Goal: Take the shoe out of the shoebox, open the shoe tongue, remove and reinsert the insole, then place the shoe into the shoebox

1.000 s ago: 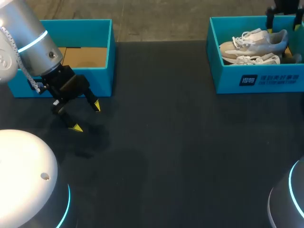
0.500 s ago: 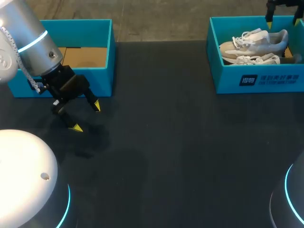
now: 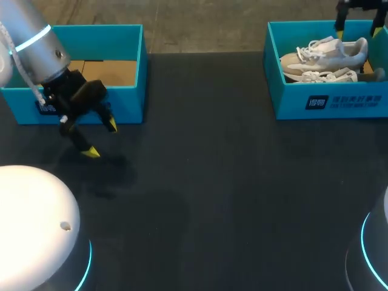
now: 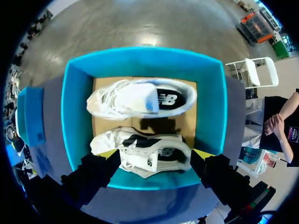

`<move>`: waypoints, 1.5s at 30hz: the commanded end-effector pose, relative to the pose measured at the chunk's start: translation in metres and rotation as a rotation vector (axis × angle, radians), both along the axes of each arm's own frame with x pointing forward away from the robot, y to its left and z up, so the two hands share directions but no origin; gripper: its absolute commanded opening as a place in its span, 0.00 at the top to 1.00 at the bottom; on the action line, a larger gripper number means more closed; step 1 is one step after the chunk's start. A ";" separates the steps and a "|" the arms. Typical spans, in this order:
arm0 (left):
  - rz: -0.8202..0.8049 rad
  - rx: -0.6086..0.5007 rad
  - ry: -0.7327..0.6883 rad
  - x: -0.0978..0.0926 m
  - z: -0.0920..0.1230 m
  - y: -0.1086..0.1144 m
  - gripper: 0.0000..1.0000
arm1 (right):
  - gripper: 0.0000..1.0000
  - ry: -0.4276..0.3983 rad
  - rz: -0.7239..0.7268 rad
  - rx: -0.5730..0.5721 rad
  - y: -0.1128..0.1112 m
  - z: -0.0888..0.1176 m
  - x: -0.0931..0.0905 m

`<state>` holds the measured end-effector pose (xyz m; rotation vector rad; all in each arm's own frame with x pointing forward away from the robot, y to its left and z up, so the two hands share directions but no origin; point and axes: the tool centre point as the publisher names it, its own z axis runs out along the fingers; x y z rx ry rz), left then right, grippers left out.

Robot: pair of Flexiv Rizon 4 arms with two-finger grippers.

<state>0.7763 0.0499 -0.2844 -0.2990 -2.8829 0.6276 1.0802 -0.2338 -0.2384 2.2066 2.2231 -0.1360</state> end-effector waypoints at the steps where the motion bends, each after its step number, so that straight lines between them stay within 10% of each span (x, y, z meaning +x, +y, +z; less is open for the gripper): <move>1: 0.151 0.071 -0.026 -0.002 0.013 0.010 0.00 | 0.00 -0.002 -0.001 0.013 0.007 -0.004 -0.013; 11: 0.556 0.173 -0.150 0.000 0.038 0.048 0.00 | 0.00 0.021 -0.014 0.097 0.021 0.001 -0.044; 25: 0.567 0.188 -0.185 0.000 0.043 0.054 0.00 | 0.00 0.022 -0.010 0.102 0.023 0.005 -0.048; 45: 1.389 0.479 0.268 0.061 0.080 0.085 0.00 | 0.00 0.134 -0.156 0.168 0.016 0.022 -0.087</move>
